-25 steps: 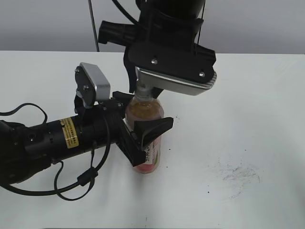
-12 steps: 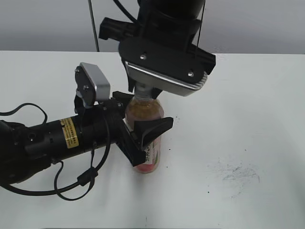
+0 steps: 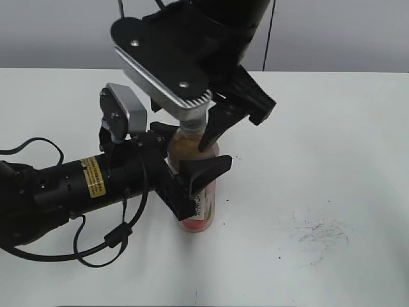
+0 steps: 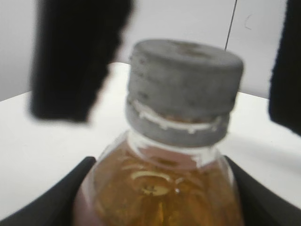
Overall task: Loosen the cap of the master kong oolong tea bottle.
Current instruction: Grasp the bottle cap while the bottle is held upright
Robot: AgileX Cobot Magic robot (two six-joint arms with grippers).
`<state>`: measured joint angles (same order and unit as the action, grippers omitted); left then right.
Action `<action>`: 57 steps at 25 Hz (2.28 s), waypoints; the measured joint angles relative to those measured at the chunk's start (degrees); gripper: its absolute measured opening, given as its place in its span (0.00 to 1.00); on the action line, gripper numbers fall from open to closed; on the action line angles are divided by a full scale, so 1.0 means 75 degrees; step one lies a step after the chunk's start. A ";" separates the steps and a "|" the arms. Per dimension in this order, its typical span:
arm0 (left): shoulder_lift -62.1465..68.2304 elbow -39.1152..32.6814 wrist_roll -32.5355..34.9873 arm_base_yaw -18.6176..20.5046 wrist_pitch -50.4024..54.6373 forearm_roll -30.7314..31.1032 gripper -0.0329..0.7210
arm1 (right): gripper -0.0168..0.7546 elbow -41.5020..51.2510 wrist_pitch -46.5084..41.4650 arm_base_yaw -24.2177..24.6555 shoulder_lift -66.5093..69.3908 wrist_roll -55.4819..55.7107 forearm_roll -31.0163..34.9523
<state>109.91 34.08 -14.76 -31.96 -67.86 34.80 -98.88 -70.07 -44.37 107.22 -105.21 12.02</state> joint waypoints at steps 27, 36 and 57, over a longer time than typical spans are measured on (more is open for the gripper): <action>0.0000 0.0000 0.0000 0.0000 0.0000 -0.0017 0.64 | 0.59 0.0000 0.0050 0.0000 0.0007 1.4873 -0.0587; 0.0000 0.0000 0.0000 0.0000 0.0000 -0.0031 0.64 | 0.38 0.0000 0.0048 0.0000 0.0007 1.2630 -0.0596; 0.0000 0.0000 0.0027 0.0000 -0.0014 0.0022 0.64 | 0.38 -0.0169 -0.0120 0.0000 0.0034 -0.2515 -0.0536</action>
<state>109.91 34.08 -14.56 -31.96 -67.97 34.97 -100.16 -70.97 -44.37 107.47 -124.07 8.01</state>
